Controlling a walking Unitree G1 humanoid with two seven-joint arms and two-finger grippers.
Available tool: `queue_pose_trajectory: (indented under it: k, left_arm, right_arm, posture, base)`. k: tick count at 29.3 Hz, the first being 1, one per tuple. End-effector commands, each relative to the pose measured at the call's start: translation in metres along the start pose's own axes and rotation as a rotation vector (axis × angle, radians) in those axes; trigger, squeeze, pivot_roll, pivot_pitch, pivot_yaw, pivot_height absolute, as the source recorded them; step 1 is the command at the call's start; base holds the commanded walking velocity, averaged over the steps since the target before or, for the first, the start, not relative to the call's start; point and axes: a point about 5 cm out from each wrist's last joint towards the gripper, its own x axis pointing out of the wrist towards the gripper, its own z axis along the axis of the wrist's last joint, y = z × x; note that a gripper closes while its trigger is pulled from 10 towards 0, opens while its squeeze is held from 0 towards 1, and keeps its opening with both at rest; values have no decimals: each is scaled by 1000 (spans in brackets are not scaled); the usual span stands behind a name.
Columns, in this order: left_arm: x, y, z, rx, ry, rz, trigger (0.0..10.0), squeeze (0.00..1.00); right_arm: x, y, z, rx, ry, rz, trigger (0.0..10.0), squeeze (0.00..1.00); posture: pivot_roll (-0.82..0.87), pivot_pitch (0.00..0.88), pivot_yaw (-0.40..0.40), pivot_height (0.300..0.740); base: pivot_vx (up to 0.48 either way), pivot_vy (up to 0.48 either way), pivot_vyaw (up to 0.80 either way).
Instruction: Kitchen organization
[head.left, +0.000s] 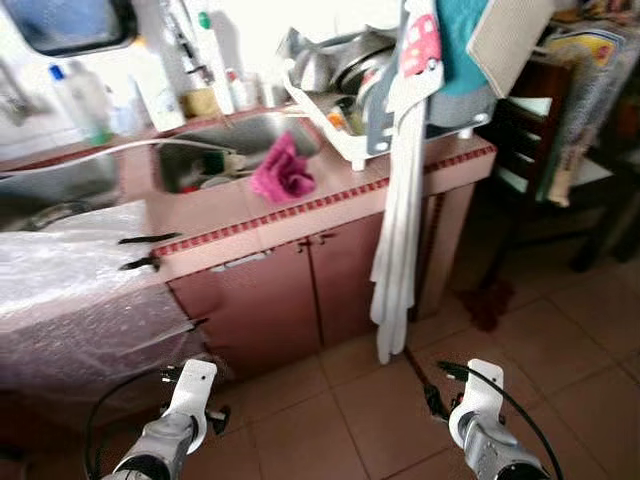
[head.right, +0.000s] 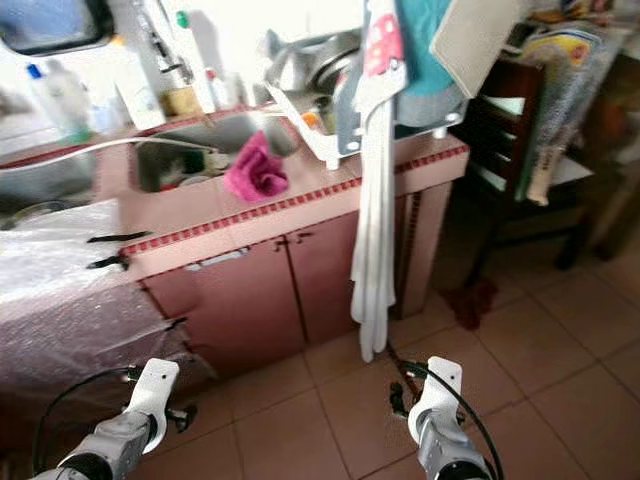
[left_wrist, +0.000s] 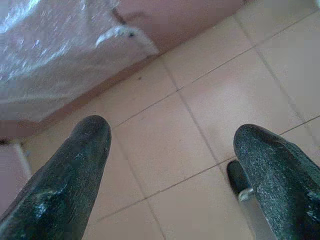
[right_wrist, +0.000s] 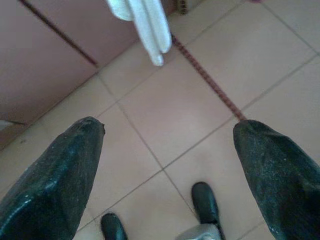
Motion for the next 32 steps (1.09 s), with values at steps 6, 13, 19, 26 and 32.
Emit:
queue_pose_trajectory:
  k: [6,13,19,26,32]
  left_arm:
    - [1,-5,8,-11,-23,22,10000,0]
    - [2,-9,7,-35,-24,14,10000,0]
    - [1,-13,-1,-33,-4,13,10000,0]
    - [1,-12,0,-13,-12,6,10000,0]
    - [1,-10,0,-23,-10,15,10000,0]
  right_arm:
    - [2,10,3,-123,22,45,10000,0]
    - [1,8,0,-170,32,45,10000,0]
    - [0,2,-5,-151,43,32,10000,0]
    - [-1,3,-7,-130,48,38,10000,0]
    - [-1,4,-8,-128,50,39,10000,0]
  posture:
    - [-45,0,4,740]
    - [-67,0,-9,740]
    - [-76,0,1,740]
    - [-66,0,10,740]
    - [-66,0,6,740]
  base:
    - [0,0,-758]
    - [0,0,-768]
    - [0,0,-769]
    - [0,0,-771]
    - [0,0,-770]
